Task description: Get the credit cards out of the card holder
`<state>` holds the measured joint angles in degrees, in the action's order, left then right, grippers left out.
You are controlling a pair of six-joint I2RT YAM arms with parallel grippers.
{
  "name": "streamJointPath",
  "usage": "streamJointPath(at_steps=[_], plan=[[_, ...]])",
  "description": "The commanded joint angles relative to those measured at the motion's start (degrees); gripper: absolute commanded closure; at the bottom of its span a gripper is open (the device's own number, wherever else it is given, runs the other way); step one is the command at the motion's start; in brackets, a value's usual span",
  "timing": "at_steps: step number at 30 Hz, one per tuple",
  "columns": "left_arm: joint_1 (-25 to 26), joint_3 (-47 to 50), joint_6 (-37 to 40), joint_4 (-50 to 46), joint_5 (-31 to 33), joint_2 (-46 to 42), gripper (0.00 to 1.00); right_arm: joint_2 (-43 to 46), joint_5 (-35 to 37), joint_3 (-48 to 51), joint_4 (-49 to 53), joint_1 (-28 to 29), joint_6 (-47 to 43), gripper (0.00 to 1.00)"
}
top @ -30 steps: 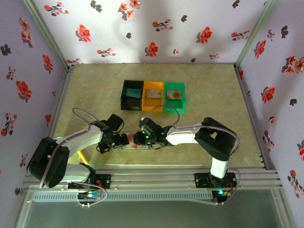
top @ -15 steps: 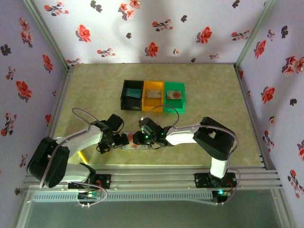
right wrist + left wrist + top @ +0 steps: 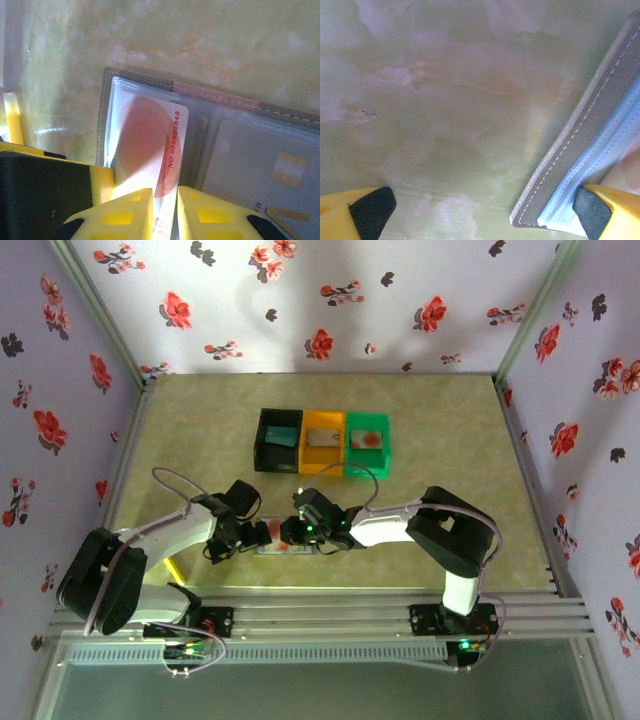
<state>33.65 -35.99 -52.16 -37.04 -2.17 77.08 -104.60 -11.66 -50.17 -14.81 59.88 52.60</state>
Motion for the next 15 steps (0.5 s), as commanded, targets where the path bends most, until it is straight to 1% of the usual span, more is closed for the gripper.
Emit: streamJointPath(at_steps=[1,9,15], plan=[[0.4,4.3,-0.7,4.4,-1.8,3.9,0.00,0.2,-1.7,1.3,-3.3,-0.1,0.6,0.79],[0.5,4.3,-0.8,4.5,-1.9,4.0,0.00,1.3,-2.5,2.5,-6.7,0.0,0.7,0.81],[0.5,4.4,-0.8,4.6,-1.9,4.0,0.00,1.5,-2.8,2.8,-7.8,0.1,0.6,0.85]])
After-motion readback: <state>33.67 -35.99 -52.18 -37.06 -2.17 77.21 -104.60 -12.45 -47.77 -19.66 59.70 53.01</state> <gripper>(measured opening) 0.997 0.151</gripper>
